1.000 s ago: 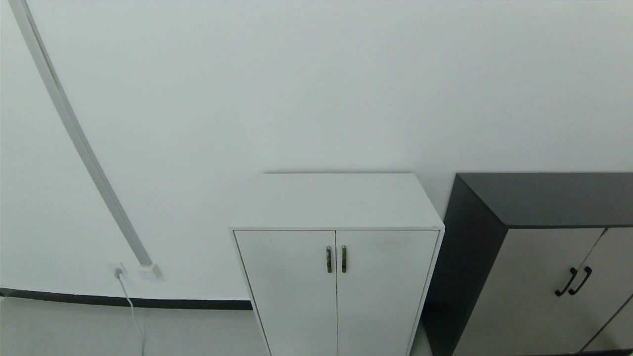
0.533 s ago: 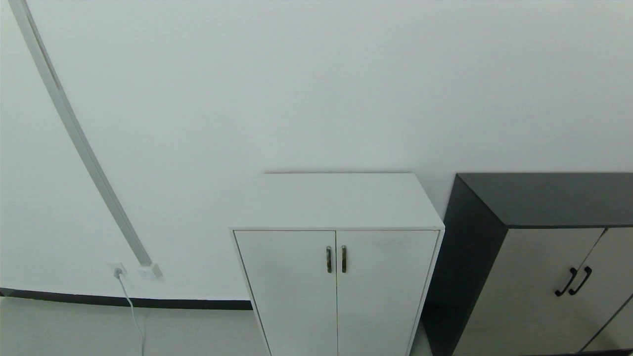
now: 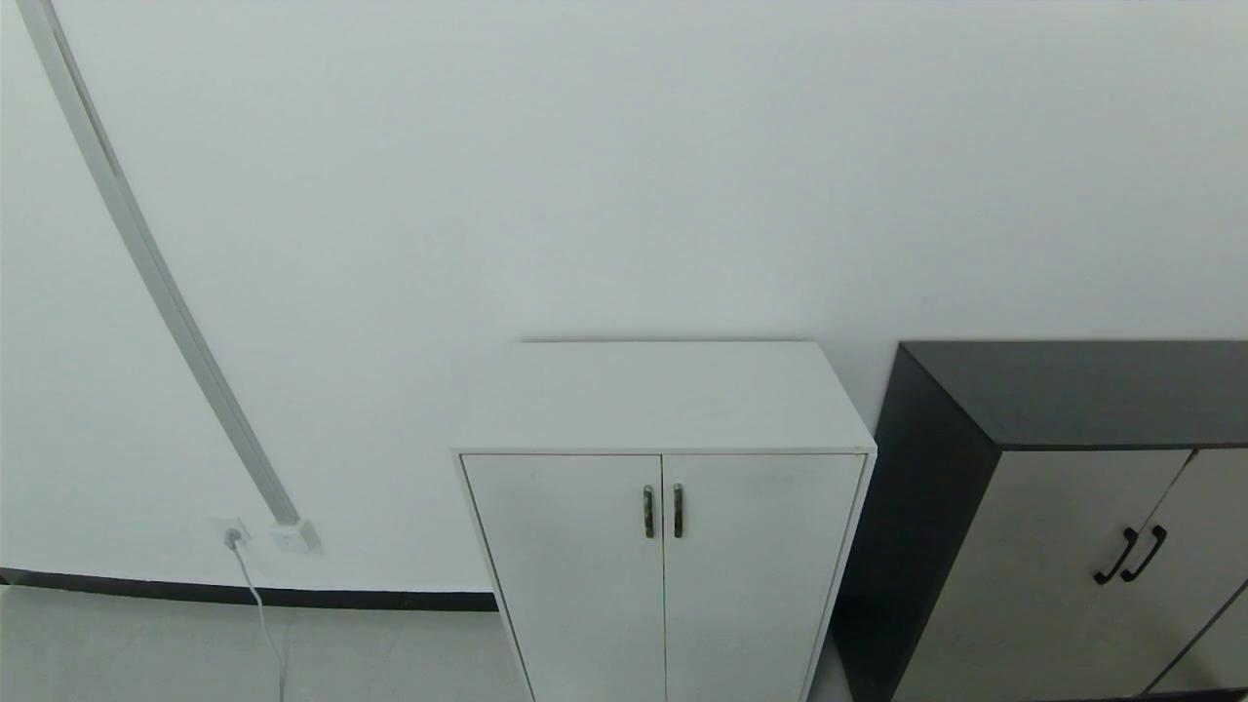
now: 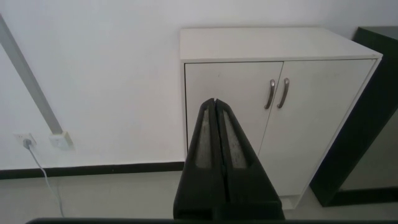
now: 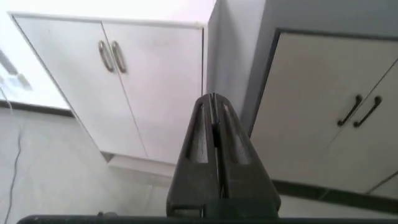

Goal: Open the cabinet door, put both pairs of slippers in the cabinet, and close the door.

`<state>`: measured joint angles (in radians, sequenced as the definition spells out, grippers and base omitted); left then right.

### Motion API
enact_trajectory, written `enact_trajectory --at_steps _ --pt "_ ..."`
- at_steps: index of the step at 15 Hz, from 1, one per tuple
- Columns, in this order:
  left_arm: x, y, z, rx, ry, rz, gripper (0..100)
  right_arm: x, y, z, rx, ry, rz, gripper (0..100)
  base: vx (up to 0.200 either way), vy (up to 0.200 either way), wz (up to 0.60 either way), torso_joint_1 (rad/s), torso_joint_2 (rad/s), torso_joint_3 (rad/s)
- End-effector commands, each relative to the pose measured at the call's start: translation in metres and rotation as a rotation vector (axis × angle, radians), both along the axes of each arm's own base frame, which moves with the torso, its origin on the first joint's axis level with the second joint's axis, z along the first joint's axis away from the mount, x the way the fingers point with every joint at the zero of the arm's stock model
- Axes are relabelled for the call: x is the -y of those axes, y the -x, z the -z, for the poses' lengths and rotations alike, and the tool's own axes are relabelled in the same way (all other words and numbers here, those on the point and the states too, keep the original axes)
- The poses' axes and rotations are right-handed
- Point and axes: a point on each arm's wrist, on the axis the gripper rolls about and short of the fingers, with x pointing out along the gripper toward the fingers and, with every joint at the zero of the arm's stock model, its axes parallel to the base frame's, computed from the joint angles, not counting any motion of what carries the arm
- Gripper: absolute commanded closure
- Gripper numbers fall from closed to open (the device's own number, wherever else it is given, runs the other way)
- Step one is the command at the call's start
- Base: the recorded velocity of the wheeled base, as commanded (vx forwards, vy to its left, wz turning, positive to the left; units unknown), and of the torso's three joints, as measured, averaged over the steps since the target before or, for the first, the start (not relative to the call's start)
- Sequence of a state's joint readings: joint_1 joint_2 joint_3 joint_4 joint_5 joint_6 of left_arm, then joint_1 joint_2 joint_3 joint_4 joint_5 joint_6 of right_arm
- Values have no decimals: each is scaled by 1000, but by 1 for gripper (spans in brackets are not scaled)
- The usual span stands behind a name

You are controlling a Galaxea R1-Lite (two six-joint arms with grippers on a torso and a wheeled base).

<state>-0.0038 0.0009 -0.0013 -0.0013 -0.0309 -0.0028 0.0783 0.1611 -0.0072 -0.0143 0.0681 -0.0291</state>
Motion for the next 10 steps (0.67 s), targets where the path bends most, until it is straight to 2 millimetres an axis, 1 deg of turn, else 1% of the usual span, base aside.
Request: enact_trajectory --at_steps 1,5,8,9,10 --pt "0 0 0 0 0 1 100 2 5 4 43 0 36 100 0 0 0 0 0 0" --pt "0 0 0 0 0 -1 100 2 5 4 41 -20 52 100 0 0 0 0 0 0" --pt "0 0 0 0 0 2 100 1 4 4 33 -11 154 100 0 0 0 0 0 0" --pt "0 0 0 0 2 1 100 0 6 4 59 -8 195 100 0 0 0 0 0 0" --pt "0 0 0 0 0 1 100 0 7 4 76 -11 192 100 0 0 0 0 0 0"
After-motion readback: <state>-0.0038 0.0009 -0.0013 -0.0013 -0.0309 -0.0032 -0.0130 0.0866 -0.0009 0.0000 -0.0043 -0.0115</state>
